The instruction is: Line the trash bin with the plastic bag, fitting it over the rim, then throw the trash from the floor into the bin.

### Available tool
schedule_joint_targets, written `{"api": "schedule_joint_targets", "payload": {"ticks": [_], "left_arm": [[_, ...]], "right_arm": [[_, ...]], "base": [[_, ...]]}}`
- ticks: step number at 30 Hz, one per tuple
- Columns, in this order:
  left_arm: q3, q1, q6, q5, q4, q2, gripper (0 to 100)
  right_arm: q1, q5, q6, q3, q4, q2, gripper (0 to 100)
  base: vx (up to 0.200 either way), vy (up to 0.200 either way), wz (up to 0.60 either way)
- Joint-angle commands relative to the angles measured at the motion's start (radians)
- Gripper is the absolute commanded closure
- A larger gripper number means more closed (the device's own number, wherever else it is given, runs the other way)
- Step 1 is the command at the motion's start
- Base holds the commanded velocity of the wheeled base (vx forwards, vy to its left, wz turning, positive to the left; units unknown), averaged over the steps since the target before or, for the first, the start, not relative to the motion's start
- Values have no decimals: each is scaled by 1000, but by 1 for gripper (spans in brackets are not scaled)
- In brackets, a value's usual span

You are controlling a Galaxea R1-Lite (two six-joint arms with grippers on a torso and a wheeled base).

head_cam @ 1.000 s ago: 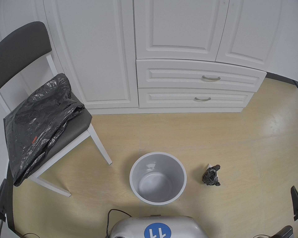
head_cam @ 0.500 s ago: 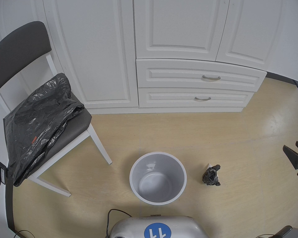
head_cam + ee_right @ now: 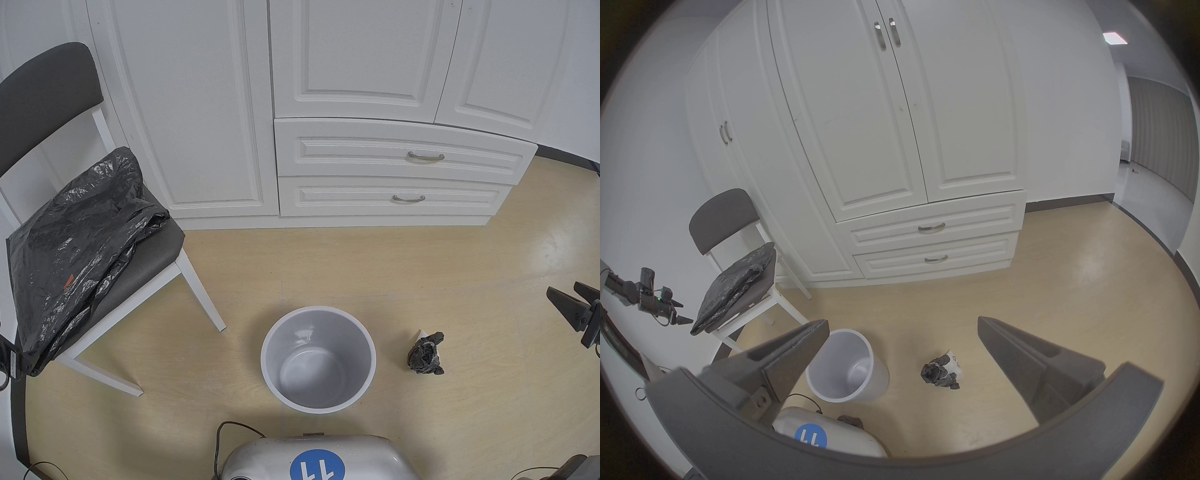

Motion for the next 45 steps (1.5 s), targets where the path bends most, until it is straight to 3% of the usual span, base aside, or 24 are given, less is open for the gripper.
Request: {"api": "schedule_joint_targets", "payload": {"ticks": [1, 11, 19, 25, 32, 36, 43, 45], "left_arm": [[45, 9, 9, 0, 1, 19, 0], [70, 62, 32, -11, -5, 60, 0], [84, 128, 32, -22, -180, 215, 0], [99, 156, 32, -71, -189, 226, 0], [116, 159, 23, -75, -206, 232, 0], [145, 159, 15, -72, -277, 267, 0], [236, 156, -34, -75, -575, 369, 0], [237, 156, -34, -77, -579, 369, 0]], "right_arm": [[2, 1, 2, 1, 1, 8, 0], [2, 2, 3, -1, 1, 12, 0], [2, 1, 17, -2, -4, 14, 0], [2, 1, 17, -4, -4, 6, 0], [2, 1, 19, -7, -5, 0, 0], [2, 2, 20, -7, -5, -5, 0], [2, 4, 25, -7, -5, -5, 0], [2, 4, 25, -7, -5, -5, 0]], "base": [[0, 0, 0], [0, 0, 0], [0, 0, 0], [0, 0, 0], [0, 0, 0], [0, 0, 0], [0, 0, 0], [0, 0, 0]]}}
